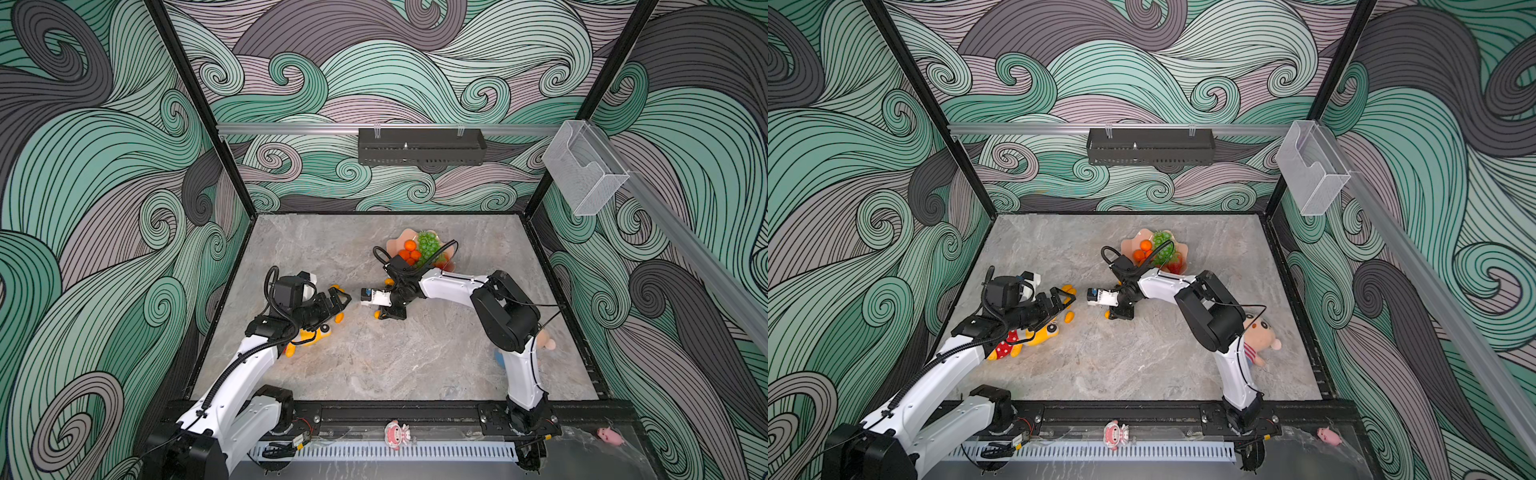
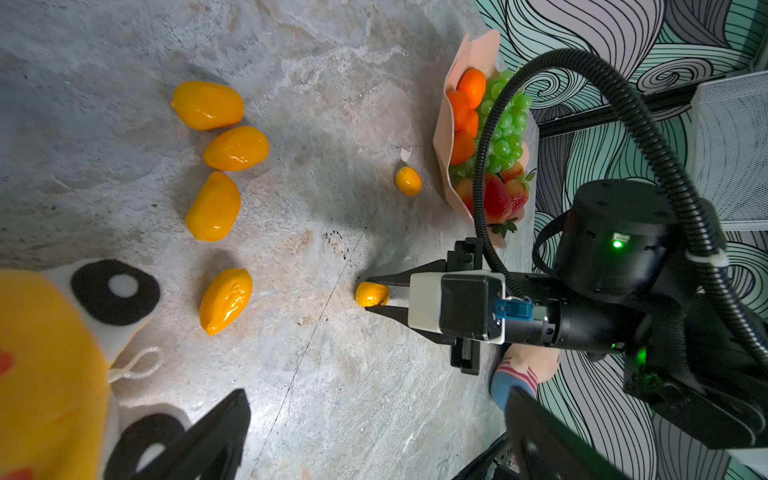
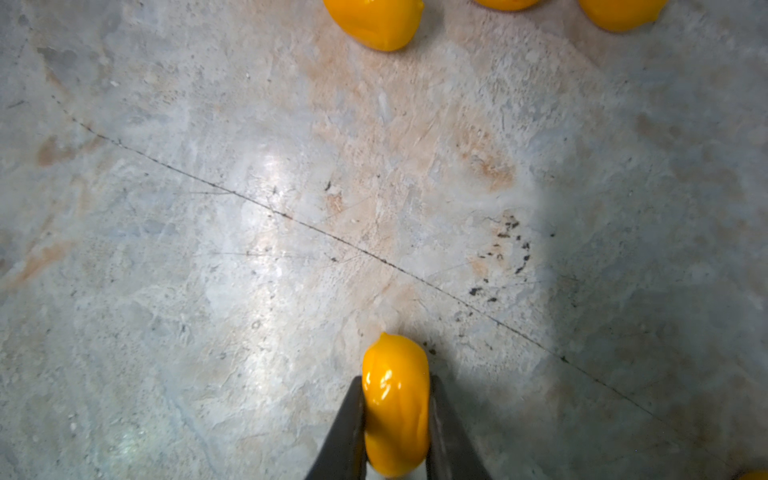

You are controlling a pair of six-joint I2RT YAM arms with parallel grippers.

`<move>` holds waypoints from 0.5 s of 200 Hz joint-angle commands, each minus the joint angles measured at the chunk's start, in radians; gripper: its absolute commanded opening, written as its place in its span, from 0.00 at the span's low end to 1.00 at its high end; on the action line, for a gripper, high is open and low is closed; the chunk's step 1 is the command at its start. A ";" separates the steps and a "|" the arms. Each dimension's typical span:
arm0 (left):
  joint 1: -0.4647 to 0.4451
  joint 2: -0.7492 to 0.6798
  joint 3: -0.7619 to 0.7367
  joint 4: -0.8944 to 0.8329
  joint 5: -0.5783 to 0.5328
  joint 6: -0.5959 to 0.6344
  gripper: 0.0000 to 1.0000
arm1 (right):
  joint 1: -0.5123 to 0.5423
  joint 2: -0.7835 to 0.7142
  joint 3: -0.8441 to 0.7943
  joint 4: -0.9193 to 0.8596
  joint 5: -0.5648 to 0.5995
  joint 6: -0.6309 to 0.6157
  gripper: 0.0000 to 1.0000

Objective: Place and organize the fake fruits in the fruit bowl
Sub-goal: 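Lift the yellow fruit and carry it over the pink bowl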

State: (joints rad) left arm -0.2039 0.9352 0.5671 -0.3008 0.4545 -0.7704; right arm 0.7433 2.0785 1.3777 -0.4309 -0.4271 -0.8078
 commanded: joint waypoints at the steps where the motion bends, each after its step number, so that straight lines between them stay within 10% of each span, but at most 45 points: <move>1: 0.006 0.011 0.036 -0.017 0.007 0.017 0.99 | 0.004 0.007 0.018 -0.018 -0.021 -0.001 0.18; 100: 0.000 0.081 0.115 0.005 0.047 0.060 0.99 | -0.082 -0.227 -0.109 0.223 -0.180 0.227 0.14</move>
State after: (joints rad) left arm -0.2035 0.9718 0.6193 -0.3260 0.4675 -0.7242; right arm 0.6914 1.9411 1.3045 -0.3149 -0.5491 -0.6792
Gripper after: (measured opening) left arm 0.986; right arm 0.186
